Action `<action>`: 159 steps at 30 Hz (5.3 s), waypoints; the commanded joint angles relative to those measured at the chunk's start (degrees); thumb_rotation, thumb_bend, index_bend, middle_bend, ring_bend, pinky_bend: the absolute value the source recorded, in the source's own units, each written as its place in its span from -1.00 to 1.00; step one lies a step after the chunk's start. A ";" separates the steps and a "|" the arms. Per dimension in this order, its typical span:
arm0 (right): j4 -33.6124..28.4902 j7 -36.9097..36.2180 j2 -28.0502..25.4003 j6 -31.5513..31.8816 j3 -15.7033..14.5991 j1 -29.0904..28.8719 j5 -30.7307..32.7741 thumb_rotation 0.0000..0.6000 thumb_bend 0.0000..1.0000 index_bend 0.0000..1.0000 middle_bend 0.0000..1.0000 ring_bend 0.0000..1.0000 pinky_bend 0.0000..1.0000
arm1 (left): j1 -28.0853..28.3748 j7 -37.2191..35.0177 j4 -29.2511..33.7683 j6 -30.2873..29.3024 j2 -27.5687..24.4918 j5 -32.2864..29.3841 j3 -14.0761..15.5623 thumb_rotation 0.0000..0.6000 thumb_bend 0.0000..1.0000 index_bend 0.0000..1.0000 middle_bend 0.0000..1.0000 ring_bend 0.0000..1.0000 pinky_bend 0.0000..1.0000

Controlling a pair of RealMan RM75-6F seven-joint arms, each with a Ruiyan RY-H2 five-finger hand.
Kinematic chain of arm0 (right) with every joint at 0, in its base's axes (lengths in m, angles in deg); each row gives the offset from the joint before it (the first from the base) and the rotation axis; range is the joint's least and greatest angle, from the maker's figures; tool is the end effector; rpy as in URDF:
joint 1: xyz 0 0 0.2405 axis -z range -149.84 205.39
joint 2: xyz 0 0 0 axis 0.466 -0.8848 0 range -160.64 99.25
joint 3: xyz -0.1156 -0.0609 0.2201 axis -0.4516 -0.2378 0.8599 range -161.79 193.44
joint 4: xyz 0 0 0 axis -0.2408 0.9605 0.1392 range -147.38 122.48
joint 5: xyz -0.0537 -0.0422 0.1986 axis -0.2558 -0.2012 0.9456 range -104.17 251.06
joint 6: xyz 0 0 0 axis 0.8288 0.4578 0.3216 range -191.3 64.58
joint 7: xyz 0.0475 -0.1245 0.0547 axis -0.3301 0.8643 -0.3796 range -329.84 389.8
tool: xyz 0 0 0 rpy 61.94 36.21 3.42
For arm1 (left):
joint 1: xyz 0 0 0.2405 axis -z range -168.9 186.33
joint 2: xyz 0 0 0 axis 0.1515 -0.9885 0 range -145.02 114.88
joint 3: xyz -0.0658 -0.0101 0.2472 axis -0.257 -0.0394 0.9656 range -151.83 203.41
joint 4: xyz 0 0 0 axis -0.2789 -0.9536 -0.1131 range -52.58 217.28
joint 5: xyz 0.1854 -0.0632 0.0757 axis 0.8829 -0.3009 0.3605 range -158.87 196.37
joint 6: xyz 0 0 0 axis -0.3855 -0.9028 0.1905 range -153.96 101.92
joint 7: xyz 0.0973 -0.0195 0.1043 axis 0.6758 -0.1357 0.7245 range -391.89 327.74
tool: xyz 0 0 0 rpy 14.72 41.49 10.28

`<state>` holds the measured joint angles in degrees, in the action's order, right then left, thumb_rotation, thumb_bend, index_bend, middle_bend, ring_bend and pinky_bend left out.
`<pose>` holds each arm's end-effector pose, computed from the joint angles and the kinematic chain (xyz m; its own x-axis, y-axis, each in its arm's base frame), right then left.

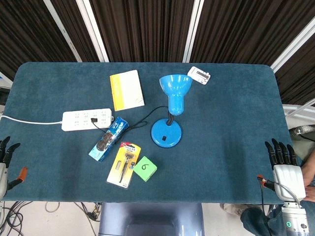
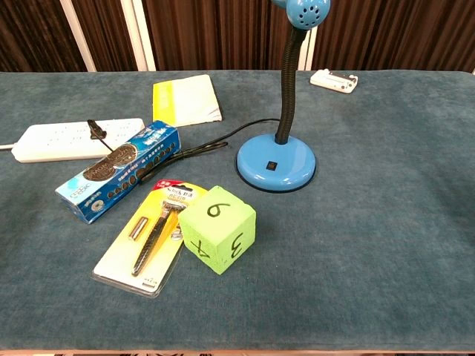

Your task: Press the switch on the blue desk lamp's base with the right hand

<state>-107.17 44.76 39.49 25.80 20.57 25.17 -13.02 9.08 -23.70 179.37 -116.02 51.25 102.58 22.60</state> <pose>-0.2927 -0.1743 0.1366 0.4938 0.0741 0.8664 -0.8695 0.0306 0.4929 -0.3051 0.1566 0.1542 0.4219 -0.0429 0.9056 0.9036 0.1017 -0.4162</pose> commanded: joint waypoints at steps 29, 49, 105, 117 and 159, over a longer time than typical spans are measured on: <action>-1.02 0.62 -0.15 -0.82 0.21 -0.34 0.90 1.00 -0.62 -1.00 -1.00 -1.00 -1.00 | -0.03 0.23 0.19 0.29 -0.09 -0.42 0.02 1.00 -0.33 -0.67 -1.00 -1.00 -1.00; -8.79 -0.77 -6.76 -15.11 0.13 -7.65 2.77 1.00 -0.36 -1.00 -0.12 0.19 -0.33 | 0.31 1.48 0.66 0.77 0.36 -2.50 -0.99 1.00 -0.30 -0.68 -1.00 -1.00 -1.00; -2.27 30.54 22.27 -30.29 6.02 -45.29 51.49 1.00 0.69 -1.00 0.70 0.81 0.75 | 0.31 1.13 1.84 2.27 -0.53 -7.30 -2.18 1.00 -0.25 -0.68 -1.00 -1.00 -1.00; 0.65 30.30 25.06 -29.96 5.32 -47.39 51.39 1.00 0.69 -1.00 0.70 0.81 0.85 | 0.44 1.48 1.98 2.58 -0.48 -7.77 -2.19 1.00 -0.25 -0.68 -1.00 -1.00 -1.00; 0.70 29.91 25.73 -29.36 2.55 -49.29 52.90 1.00 0.68 -1.00 0.70 0.81 1.00 | 0.52 2.23 1.62 2.18 -0.17 -7.93 -2.27 1.00 -0.24 -0.68 -1.00 -1.00 -1.00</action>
<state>-106.46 74.66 65.22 -3.56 23.13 -24.11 39.86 9.61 -21.47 180.99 -113.84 51.08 94.65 20.33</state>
